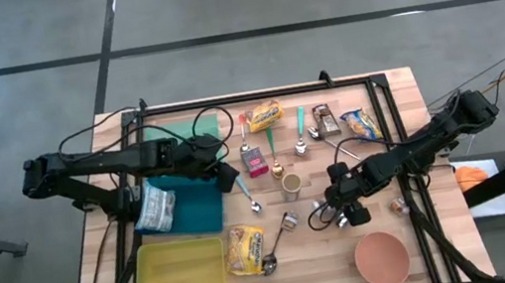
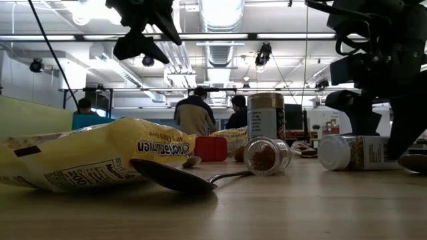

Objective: Pick & Place Food Item
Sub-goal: Put the white seasoning bottle into the light blue bin

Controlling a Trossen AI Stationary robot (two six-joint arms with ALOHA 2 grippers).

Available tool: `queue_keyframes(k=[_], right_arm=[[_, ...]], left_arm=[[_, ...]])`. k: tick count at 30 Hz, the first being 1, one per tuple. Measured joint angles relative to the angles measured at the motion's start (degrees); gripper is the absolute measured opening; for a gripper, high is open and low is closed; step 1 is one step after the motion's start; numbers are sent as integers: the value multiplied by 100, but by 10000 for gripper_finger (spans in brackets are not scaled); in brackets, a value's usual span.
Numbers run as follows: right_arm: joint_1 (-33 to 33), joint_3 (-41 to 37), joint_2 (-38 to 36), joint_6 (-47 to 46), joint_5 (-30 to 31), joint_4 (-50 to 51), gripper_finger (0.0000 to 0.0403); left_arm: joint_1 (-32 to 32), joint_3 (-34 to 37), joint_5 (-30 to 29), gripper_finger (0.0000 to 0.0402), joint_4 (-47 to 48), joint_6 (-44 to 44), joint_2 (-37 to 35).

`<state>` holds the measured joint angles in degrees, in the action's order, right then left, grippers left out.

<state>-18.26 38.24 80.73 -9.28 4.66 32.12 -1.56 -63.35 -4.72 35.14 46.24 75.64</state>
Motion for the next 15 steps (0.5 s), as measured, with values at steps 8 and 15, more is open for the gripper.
queue_keyframes(k=[8, 15], right_arm=[[0, 28, 0, -143, -71, -7, 195], [0, 33, -85, -714, -365, 24, 195]], left_arm=[[0, 0, -32, 234, 0, -228, 0], [2, 0, -36, 234, 0, -368, 0]])
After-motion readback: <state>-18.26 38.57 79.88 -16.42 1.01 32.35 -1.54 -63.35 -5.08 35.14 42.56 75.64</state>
